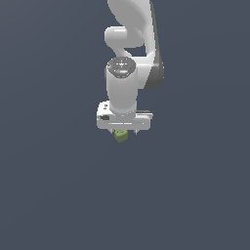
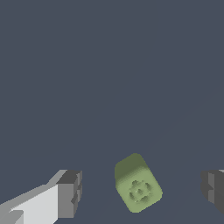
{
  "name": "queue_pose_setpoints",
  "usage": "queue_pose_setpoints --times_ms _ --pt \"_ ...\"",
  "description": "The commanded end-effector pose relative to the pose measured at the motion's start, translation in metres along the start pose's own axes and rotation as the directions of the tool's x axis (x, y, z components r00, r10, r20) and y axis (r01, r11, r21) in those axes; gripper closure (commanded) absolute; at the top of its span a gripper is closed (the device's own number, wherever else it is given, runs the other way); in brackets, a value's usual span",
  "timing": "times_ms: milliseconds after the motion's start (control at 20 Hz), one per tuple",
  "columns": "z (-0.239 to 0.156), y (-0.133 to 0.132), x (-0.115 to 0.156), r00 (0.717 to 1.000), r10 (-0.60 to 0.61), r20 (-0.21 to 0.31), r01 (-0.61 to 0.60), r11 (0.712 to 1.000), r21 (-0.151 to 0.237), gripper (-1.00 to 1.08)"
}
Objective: Pick up the object and move it to a goal position.
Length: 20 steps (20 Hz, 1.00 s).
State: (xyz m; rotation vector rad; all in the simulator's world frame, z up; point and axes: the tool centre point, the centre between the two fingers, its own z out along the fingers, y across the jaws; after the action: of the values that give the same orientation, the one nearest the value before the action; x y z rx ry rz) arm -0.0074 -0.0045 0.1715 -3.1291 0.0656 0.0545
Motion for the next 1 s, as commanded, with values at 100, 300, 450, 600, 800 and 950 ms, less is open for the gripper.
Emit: queue_pose_setpoints --times_ms 100,300,450,600,800,950 --pt "-0.002 0.002 0.001 1.0 0.015 -0.002 -0.015 1.0 0.005 -0.92" --pt "0.001 0.002 -0.001 1.0 -0.002 -0.002 0.002 1.0 0.003 -0.92" --pt "0.005 0.003 -0.004 1.0 -0.026 -0.004 0.026 1.0 0.002 -0.92" --pt "0.012 0.005 -0.009 0.998 -0.062 -0.006 0.062 0.998 0.0 -0.92" --pt "0.023 0.009 -0.017 0.992 -0.128 -0.01 0.128 0.992 -0.004 -0.92" --pt "0.034 0.012 -0.026 0.981 -0.192 -0.013 0.192 0.981 -0.008 -0.92"
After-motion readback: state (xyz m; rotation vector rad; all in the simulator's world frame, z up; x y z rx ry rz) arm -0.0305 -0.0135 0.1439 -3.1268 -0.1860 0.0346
